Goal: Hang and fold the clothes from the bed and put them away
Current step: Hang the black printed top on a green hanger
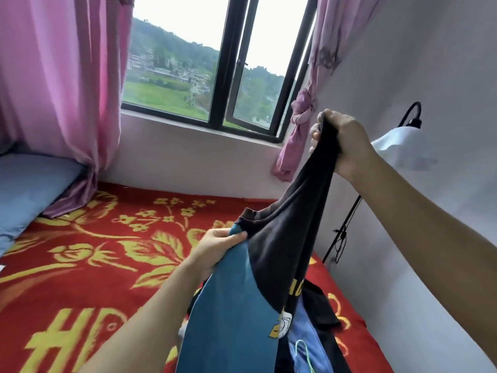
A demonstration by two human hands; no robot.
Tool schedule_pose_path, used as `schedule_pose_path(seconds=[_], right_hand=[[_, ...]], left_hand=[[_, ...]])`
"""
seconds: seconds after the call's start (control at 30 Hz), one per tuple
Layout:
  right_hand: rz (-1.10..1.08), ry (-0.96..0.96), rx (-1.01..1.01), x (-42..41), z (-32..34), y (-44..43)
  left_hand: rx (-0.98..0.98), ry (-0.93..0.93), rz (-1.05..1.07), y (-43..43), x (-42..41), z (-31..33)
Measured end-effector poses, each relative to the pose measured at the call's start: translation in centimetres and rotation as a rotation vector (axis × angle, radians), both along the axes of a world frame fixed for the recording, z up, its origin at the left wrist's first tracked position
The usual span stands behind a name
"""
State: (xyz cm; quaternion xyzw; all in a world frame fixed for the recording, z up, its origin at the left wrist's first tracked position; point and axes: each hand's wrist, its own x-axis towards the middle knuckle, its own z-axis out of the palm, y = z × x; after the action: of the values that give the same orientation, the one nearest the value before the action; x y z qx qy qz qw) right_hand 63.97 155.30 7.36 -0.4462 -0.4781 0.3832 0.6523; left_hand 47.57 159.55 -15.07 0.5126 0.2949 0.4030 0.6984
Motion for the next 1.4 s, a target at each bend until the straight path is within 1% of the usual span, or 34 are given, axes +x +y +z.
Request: schedule_pose_path(seconds=[0.1,0.17,0.23,0.27,0.33,0.37,0.47,0.5,0.57,0.63,0.73,0.87,0.97,1.1,1.23,1.4], right_hand=[[-0.124,0.048,-0.052,2.9,-2.9,0.1],[-0.270,-0.020,-0.088,4.9,-5.8,0.5],[-0.348,-0.096,-0.166,6.5,-9.6,1.1],[-0.367,-0.146,-0.222,7.1,-11.8,1.7],[-0.430,-0.275,-0.336,7.9,-16.1,2.9],[-0.466,-0.341,-0.357,8.2,-18.0,3.3],[-0.512,-0.520,-0.425,8.8,-25.4,3.3],[-0.506,-0.547,-0.458,8.7,-27.8,2.8],[-0.484,-0.558,-0.578,9.2,-33.7,1.0],[-0.449,-0.558,-0.724,9.5,-38.8,-1.2],[-0.442,-0.505,-0.861,9.8,-44.5,-4.3],[-0.445,-0.429,-0.944,10.5,-49.0,-7.7],[-0.422,-0.340,-1.017,10.9,-50.8,-10.1],[-0.393,-0.297,-1.068,12.4,-53.0,-11.7],[-0.306,-0.335,-1.100,13.4,-54.6,-11.8],[-0.194,-0.420,-1.182,14.7,-57.0,-11.7]], left_hand=[[-0.024,-0.114,0.158,0.6,-4.0,-0.7],[0.001,-0.150,0.262,1.2,-6.4,-0.6],[0.015,-0.155,0.301,1.5,-7.9,-0.7],[0.017,-0.119,0.297,1.4,-8.2,-0.9],[0.016,0.022,0.294,1.2,-8.1,-2.4],[-0.004,0.080,0.303,0.9,-7.9,-3.6],[-0.142,0.188,0.363,-0.2,-7.1,-9.4],[-0.182,0.221,0.391,-0.7,-7.0,-11.2],[-0.280,0.313,0.421,-2.2,-6.5,-15.4],[-0.402,0.367,0.459,-4.1,-6.1,-18.7],[-0.531,0.425,0.478,-7.0,-5.5,-22.4],[-0.619,0.507,0.481,-10.5,-3.7,-25.5],[-0.631,0.578,0.517,-11.9,-2.7,-26.4],[-0.665,0.637,0.446,-12.9,-1.3,-27.0],[-0.657,0.705,0.429,-13.6,-0.7,-27.5],[-0.595,0.711,0.456,-13.8,0.7,-27.2]])
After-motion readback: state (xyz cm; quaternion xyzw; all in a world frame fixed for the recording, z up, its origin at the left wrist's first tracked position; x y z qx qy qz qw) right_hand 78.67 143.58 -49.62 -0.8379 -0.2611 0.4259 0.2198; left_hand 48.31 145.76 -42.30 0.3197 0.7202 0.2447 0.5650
